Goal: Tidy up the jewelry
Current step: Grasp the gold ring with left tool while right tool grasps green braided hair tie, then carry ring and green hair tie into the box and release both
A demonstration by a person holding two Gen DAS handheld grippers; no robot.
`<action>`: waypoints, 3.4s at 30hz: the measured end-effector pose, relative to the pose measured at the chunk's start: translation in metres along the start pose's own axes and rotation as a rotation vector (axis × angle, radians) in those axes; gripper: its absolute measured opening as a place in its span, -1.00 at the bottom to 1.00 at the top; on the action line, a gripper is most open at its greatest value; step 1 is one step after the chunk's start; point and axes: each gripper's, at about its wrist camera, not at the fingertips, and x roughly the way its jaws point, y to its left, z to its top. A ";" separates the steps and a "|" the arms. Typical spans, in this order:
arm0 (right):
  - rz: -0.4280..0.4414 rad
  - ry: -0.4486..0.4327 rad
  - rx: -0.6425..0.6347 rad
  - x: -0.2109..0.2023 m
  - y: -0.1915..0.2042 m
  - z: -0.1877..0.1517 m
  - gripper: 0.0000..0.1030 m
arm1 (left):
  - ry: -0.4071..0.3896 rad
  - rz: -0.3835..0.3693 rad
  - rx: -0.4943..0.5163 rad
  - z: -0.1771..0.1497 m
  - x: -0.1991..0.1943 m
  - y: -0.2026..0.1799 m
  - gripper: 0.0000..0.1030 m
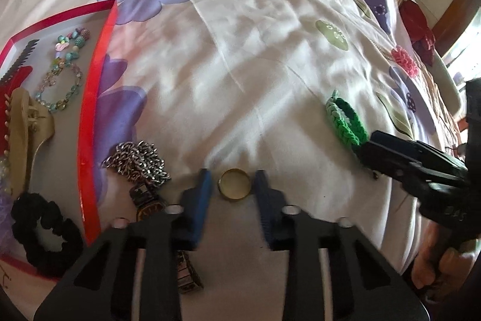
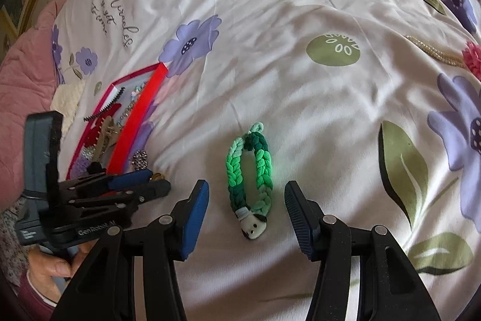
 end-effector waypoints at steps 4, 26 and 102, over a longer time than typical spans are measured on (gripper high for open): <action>-0.048 0.023 -0.048 0.015 0.005 0.000 0.01 | -0.009 -0.021 0.009 -0.001 -0.001 -0.001 -0.59; 0.053 -0.024 -0.050 -0.014 0.029 -0.001 -0.59 | -0.114 -0.041 -0.041 -0.023 -0.064 0.012 -0.59; 0.316 0.176 -0.272 0.119 0.224 0.020 -0.59 | -0.185 0.204 -0.316 -0.012 -0.087 0.226 -0.59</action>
